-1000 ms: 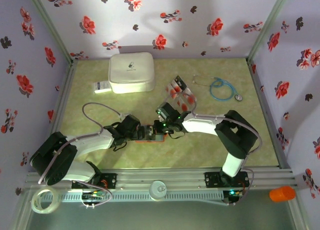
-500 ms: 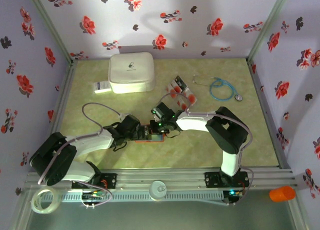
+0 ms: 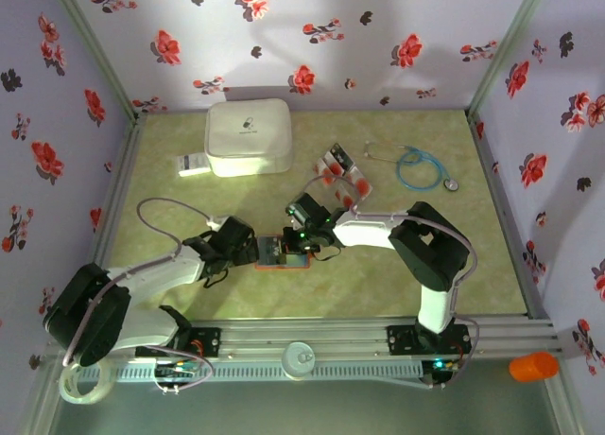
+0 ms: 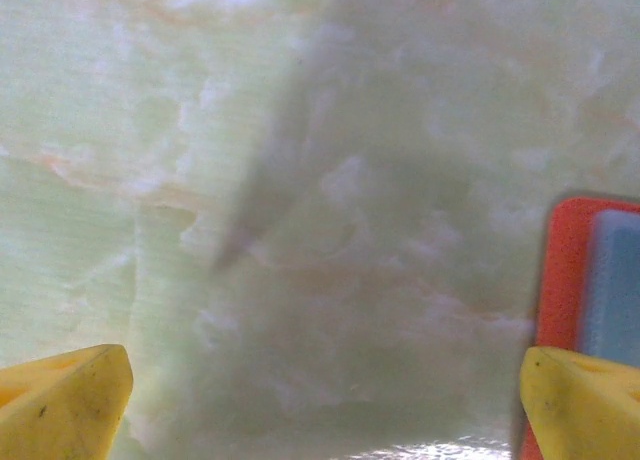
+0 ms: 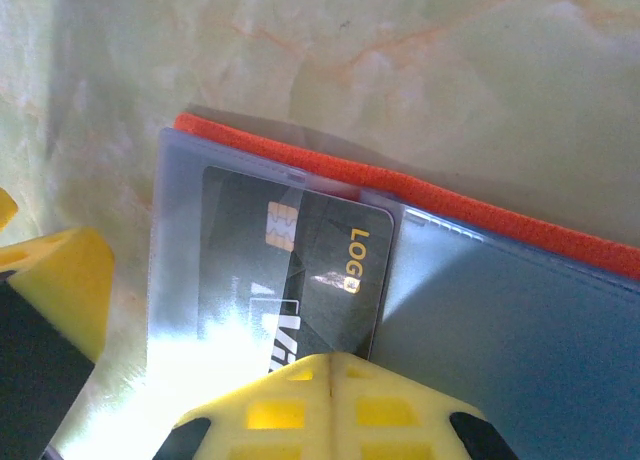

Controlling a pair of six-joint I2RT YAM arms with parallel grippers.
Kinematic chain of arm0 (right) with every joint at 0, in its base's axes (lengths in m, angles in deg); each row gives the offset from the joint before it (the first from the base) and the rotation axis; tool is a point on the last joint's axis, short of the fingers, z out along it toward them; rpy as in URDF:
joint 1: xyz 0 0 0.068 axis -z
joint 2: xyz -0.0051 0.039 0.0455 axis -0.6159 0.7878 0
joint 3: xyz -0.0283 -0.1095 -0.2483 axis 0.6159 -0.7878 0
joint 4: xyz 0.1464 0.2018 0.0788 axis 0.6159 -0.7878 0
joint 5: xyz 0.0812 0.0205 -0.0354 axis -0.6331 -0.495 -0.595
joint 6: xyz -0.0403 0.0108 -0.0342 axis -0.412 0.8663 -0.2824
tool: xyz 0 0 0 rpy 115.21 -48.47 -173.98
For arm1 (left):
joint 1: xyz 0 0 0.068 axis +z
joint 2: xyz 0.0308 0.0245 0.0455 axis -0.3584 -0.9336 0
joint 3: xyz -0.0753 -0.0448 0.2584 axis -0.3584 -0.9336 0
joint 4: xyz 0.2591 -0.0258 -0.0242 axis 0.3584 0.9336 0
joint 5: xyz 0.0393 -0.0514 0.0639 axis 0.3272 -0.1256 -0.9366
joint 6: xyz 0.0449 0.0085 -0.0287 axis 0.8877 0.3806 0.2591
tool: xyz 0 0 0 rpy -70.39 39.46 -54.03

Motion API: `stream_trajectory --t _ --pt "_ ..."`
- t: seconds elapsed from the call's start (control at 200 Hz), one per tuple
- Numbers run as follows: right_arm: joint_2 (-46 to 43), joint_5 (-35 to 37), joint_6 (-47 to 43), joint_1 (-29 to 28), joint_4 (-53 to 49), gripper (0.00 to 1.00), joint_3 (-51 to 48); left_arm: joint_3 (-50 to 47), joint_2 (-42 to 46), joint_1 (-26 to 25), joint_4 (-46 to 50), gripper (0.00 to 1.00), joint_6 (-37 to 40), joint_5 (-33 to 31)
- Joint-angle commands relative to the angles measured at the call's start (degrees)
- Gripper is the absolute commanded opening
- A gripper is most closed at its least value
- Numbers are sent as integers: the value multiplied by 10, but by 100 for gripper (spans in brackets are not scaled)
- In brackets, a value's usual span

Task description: Put the credit cards into the card holder

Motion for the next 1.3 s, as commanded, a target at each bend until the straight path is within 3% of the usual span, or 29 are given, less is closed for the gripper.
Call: stream_trajectory --t 0.0,0.5,1.055,1.295 --pt "8 -5 4 -4 -2 0 7 -10 1 4 1 100 -11 0" --pt "19 -9 12 -10 -9 0 20 -18 -56 3 -64 100 19 51" --pt "51 -32 26 -28 -3 0 64 -32 -55 2 -84 100 22 59" --pt "12 -16 12 -21 -21 0 53 -36 -47 2 -83 100 20 59"
